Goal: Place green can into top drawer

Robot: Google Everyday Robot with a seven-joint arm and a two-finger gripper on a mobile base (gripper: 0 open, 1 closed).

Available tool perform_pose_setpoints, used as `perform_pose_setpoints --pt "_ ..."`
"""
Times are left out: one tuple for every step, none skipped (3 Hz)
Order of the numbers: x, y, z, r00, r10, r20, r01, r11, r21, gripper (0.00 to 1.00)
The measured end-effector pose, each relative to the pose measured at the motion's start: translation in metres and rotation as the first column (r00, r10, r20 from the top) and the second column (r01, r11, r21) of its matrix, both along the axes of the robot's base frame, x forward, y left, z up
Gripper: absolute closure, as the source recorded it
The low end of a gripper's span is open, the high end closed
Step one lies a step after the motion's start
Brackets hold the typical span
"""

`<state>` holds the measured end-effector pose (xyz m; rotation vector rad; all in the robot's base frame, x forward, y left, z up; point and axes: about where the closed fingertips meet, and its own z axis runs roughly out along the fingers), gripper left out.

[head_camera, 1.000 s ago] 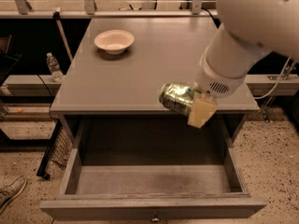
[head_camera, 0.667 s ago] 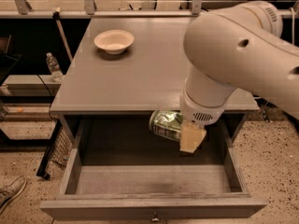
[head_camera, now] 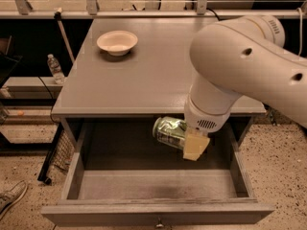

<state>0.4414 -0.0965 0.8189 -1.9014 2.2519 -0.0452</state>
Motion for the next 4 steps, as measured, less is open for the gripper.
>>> perform_pose_setpoints --pt "0.003 -0.001 -0.023 0.9990 -0.026 -0.036 0.026 1.000 0.013 1.00" --pt "0.007 -0.004 -0.044 0.9962 -0.066 -0.057 0.066 0.998 0.014 1.00" --pt "0.011 -0.009 -0.064 0.9918 -0.116 -0.054 0.116 0.993 0.006 1.00" --pt "0.017 -0.014 -0.087 0.9847 -0.170 -0.037 0.171 0.985 0.015 1.00"
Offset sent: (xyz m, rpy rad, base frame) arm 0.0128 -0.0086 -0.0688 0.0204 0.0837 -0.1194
